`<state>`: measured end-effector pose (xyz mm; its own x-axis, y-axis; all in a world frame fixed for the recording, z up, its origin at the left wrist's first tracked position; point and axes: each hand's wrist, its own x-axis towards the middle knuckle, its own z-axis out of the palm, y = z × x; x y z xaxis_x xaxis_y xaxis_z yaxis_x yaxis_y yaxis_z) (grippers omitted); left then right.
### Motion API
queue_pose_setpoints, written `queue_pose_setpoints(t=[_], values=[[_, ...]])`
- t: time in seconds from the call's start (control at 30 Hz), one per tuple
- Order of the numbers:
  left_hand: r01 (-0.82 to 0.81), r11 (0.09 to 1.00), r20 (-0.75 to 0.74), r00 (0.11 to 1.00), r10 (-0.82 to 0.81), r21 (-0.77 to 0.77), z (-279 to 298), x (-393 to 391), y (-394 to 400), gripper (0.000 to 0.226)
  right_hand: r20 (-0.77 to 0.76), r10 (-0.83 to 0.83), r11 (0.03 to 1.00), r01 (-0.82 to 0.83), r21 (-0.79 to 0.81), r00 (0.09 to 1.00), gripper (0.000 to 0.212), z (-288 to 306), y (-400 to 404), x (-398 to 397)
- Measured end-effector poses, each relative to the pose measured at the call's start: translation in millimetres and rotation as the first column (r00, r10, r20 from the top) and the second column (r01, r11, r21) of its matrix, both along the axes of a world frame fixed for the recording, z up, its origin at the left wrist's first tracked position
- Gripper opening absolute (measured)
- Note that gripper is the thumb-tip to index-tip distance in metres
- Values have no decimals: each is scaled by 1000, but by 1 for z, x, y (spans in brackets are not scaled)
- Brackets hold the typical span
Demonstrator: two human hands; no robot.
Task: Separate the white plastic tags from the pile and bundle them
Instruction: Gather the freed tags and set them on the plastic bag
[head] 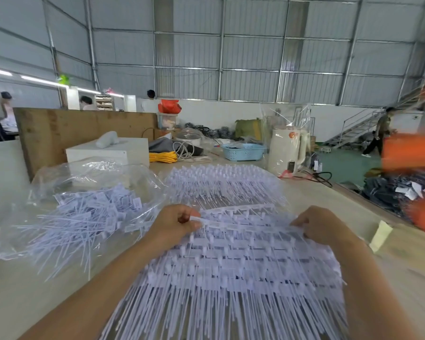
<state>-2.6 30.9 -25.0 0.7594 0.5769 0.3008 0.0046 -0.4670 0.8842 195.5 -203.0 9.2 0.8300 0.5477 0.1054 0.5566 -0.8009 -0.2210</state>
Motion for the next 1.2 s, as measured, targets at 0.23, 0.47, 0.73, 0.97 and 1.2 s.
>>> queue_pose_setpoints(t=[0.23, 0.47, 0.73, 0.97, 1.2], values=[[-57, 994, 128, 989, 69, -95, 7, -2, 1, 29, 679, -250, 871, -146, 469, 690, 52, 27, -4, -18], [-34, 977, 170, 983, 71, -210, 16, -8, 5, 25, -133, 120, 986, -133, -102, 984, 69, 42, -7, -40], [42, 996, 271, 963, -17, -85, 25, -10, -10, 26, -9, 611, 777, -597, 198, 792, 39, 38, 84, -101], [57, 959, 197, 980, -1, -276, 21, -6, -15, 14, 3, 711, 606, -614, 505, 704, 16, 4, 102, -96], [-18, 1000, 34, 999, 17, 5, 20, -10, -24, 40, 32, 742, 542, -627, 560, 670, 14, -1, 104, -93]])
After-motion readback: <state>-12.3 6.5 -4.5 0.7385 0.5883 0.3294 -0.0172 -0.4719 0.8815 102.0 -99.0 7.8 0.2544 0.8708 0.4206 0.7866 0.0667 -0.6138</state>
